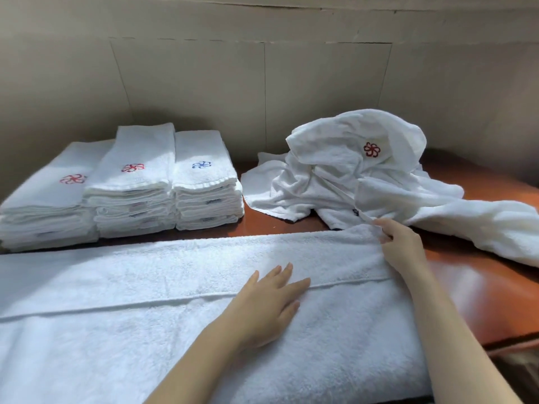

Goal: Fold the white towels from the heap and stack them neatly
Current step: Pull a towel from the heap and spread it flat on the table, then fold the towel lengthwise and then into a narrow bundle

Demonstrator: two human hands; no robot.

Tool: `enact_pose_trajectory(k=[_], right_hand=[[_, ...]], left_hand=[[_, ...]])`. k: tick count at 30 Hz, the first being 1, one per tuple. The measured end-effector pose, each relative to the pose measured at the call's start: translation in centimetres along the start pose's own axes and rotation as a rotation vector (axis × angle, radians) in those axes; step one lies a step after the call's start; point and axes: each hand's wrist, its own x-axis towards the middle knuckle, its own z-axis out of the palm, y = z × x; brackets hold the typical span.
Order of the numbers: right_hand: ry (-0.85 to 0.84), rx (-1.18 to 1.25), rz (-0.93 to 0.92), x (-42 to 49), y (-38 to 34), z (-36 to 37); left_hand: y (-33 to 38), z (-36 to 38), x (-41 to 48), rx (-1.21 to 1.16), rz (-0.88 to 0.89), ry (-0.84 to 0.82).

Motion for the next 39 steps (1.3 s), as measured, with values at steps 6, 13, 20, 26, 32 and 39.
enact_pose_trajectory(k=[6, 13, 20, 26, 32, 39], right_hand=[[-0.116, -0.507, -0.013, -1.9, -2.9, 0.5], [-0.561, -0.256, -0.864, -14.9, -13.9, 5.4], [-0.871, -0.217, -1.04, -20.2, -14.7, 6.0], [-0.497, -0.12, -1.194, -21.4, -15.0, 5.4], [-0.447, -0.534, -0.86, -18.4, -15.4, 5.1], [-0.28, -0.291, -0.701, -8.0, -18.1, 6.3]], left_hand=[[-1.9, -2.6, -6.1, -0.105, -0.047, -0.246], [-2.6, -1.0, -13.5, 0.236, -0.064, -0.127], [-5.6, -0.8, -20.3, 0.395, 0.034, 0.387], [-12.4, -3.0, -27.0, 0.151, -0.466, 0.536], [-18.4, -8.7, -32.3, -0.077, -0.824, 0.459], [-25.9, -12.6, -28.4, -0.28, -0.85, 0.718]])
